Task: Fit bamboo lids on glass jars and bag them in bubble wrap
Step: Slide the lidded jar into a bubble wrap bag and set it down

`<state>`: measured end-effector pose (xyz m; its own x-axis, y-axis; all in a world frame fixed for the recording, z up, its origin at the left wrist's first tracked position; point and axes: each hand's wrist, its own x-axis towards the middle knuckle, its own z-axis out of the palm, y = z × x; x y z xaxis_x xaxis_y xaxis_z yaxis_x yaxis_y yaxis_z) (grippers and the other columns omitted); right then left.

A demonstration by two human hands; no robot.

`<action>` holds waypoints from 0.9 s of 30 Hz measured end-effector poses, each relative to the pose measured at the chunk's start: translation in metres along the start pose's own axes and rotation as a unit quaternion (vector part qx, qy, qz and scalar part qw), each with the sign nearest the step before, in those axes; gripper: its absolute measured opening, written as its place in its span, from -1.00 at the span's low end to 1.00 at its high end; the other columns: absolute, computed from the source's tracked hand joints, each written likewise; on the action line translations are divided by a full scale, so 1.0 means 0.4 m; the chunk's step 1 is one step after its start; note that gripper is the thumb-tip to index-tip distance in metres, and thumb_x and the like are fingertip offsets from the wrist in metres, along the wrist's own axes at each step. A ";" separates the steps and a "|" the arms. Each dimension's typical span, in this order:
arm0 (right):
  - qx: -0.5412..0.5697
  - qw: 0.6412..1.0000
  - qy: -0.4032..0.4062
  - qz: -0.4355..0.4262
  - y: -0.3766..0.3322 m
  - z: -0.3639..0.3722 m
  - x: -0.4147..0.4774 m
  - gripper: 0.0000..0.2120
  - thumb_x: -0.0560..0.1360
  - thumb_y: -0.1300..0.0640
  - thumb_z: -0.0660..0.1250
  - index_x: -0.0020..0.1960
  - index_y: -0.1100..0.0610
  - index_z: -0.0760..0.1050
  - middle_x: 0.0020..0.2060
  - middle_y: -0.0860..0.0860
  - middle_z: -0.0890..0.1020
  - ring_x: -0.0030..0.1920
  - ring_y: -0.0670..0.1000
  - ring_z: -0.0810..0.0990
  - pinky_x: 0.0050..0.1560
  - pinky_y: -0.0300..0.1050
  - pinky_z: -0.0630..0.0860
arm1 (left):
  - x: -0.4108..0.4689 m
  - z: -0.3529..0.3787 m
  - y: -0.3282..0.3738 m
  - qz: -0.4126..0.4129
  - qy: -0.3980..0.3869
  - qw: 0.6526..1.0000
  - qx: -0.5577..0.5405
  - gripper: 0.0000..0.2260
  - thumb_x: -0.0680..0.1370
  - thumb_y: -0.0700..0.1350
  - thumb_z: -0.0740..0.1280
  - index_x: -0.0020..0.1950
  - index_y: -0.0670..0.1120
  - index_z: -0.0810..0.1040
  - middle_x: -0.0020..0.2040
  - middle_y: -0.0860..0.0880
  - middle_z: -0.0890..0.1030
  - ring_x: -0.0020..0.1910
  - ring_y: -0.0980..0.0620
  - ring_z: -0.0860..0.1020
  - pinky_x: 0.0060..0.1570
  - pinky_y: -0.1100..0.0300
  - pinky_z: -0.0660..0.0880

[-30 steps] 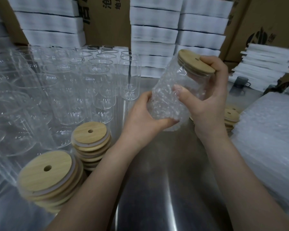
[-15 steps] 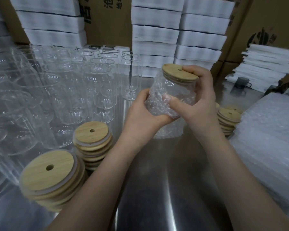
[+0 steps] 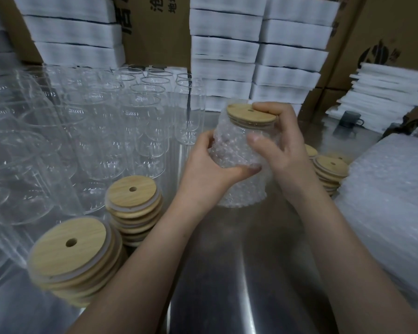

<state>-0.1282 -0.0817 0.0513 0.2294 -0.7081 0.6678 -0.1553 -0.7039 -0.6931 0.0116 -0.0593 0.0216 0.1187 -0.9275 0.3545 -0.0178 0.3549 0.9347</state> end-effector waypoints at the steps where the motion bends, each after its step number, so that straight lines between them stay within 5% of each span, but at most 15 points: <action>1: 0.001 1.000 -0.005 0.012 -0.001 -0.004 0.002 -0.65 0.46 0.02 0.32 0.22 0.01 0.40 0.11 -0.11 0.51 0.14 -0.19 0.51 0.15 -0.29 0.43 | 0.000 0.000 -0.003 -0.004 -0.003 1.000 -0.007 -0.39 0.27 -0.19 0.64 0.24 -0.09 0.46 0.09 0.00 0.64 0.03 0.14 0.64 -0.02 0.29 0.55; 7: 0.005 0.997 -0.017 0.074 -0.004 -0.005 0.009 -0.49 0.50 -0.15 0.24 0.43 -0.14 0.30 0.30 -0.27 0.39 0.26 -0.30 0.43 0.20 -0.45 0.38 | -0.002 -0.003 -0.005 -0.008 -0.031 0.999 -0.008 -0.37 0.28 -0.22 0.63 0.12 0.14 0.33 0.18 0.08 0.52 0.00 0.37 0.57 -0.08 0.48 0.47; 10: 0.072 0.991 0.041 0.104 -0.008 -0.010 0.013 -0.51 0.50 -0.15 0.23 0.42 -0.20 0.30 0.25 -0.14 0.52 0.26 -0.19 0.52 0.34 -0.14 0.45 | -0.004 -0.004 -0.002 -0.013 -0.052 0.998 -0.014 -0.34 0.27 -0.22 0.62 0.11 0.18 0.29 0.16 0.16 0.48 -0.04 0.47 0.53 -0.12 0.53 0.45; 13: 0.211 0.962 0.101 0.139 -0.018 -0.021 0.021 -0.59 0.52 -0.14 0.19 0.36 -0.19 0.34 0.20 0.14 0.60 0.25 0.06 0.59 0.32 0.19 0.48 | -0.006 -0.007 0.006 -0.017 -0.060 0.997 -0.047 -0.25 0.26 -0.23 0.63 0.32 0.04 0.33 0.14 0.13 0.57 0.05 0.32 0.59 -0.02 0.40 0.54; 18: 0.355 0.913 0.119 0.160 -0.023 -0.044 0.022 -0.58 0.59 0.03 0.13 0.44 0.01 0.33 0.20 0.26 0.61 0.16 0.17 0.64 0.04 -0.03 0.57 | -0.001 -0.016 0.028 -0.001 -0.030 0.996 -0.082 -0.35 0.20 -0.05 0.63 0.23 0.02 0.46 0.12 0.05 0.67 0.13 0.07 0.64 0.16 0.04 0.56; 23: 0.372 0.909 0.044 0.182 -0.023 -0.057 0.018 -0.34 0.31 0.27 0.06 0.42 0.28 0.36 0.24 0.29 0.56 0.25 0.28 0.53 0.32 0.11 0.44 | 0.002 -0.016 0.046 0.009 0.025 0.995 -0.098 -0.32 0.20 0.04 0.59 0.26 -0.07 0.46 0.19 -0.03 0.63 0.21 -0.02 0.59 0.26 -0.06 0.50; 27: 0.322 0.929 -0.015 0.183 -0.017 -0.066 0.012 -0.31 0.20 0.37 0.06 0.34 0.23 0.43 0.12 0.09 0.64 0.25 0.15 0.55 0.36 0.01 0.41 | 0.003 -0.019 0.058 0.007 0.063 0.993 -0.100 -0.42 0.30 0.02 0.60 0.26 -0.09 0.53 0.16 -0.01 0.64 0.09 0.08 0.64 0.08 0.19 0.55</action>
<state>-0.1513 -0.0819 0.0665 0.3029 -0.8850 0.3537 0.3759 -0.2300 -0.8976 0.0188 -0.0513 0.0434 0.2424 -0.9048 0.3501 0.1762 0.3959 0.9012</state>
